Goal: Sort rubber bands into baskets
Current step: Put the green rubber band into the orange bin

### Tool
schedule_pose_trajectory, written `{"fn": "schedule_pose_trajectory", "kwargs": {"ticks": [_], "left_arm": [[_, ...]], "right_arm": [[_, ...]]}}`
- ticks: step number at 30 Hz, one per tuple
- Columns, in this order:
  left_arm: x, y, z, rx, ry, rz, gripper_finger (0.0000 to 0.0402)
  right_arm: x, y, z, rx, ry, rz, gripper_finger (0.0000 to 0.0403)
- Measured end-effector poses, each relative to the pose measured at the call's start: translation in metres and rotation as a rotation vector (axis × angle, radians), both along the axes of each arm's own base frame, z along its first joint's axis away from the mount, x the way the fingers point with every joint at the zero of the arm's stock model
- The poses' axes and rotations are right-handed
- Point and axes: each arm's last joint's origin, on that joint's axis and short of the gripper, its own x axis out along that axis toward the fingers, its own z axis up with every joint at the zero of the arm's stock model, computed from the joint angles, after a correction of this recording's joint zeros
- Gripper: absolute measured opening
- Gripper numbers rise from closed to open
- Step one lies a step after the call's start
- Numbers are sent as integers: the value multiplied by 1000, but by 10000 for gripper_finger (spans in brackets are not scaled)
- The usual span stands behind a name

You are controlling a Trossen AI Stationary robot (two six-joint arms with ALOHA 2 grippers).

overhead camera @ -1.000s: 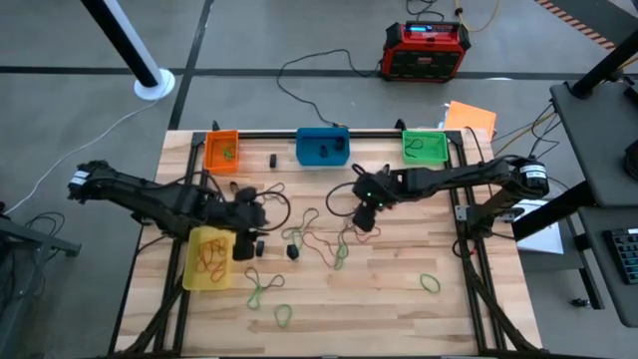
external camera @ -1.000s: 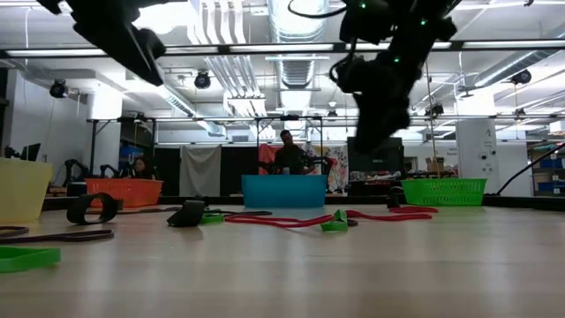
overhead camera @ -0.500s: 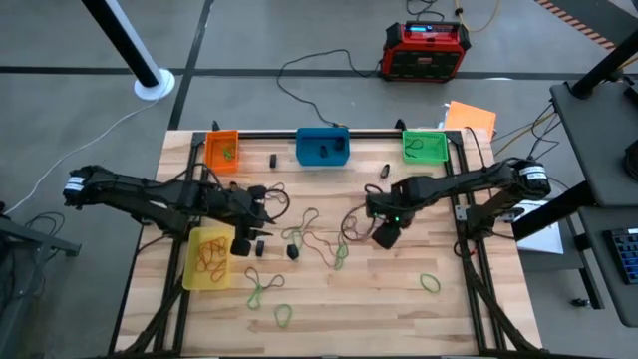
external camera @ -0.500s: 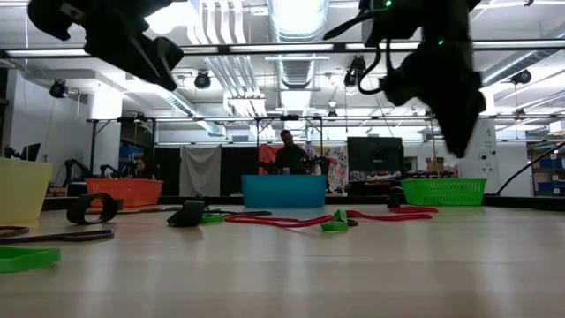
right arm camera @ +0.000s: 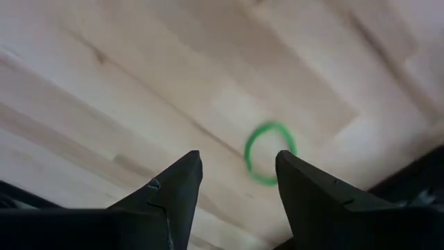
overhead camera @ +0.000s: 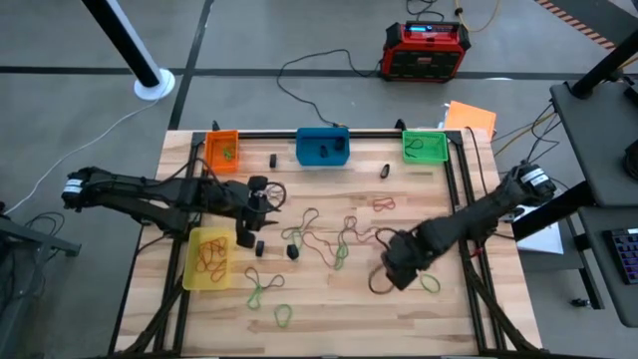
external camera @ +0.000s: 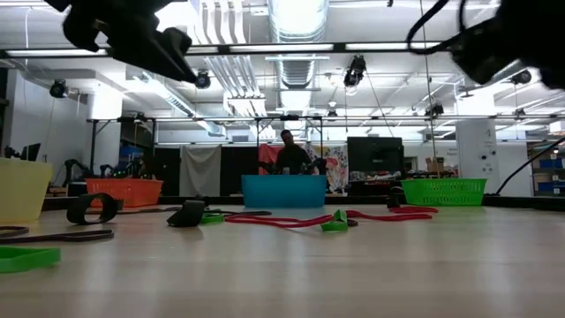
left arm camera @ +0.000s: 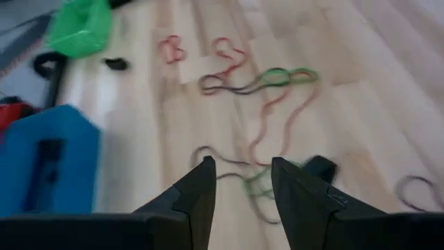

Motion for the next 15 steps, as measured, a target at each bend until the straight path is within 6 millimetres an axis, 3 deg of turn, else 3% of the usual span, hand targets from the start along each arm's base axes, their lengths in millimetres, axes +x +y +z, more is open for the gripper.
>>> {"fn": "schedule_pose_trajectory", "kwargs": {"ticks": [8,15], "left_arm": [[2,5,3,21,-29,7,125],[2,5,3,21,-31,7,125]], "right_arm": [[-21,33,-6,-65,18,-88,201],[-30,45,-31,-113,20,-122,201]]}}
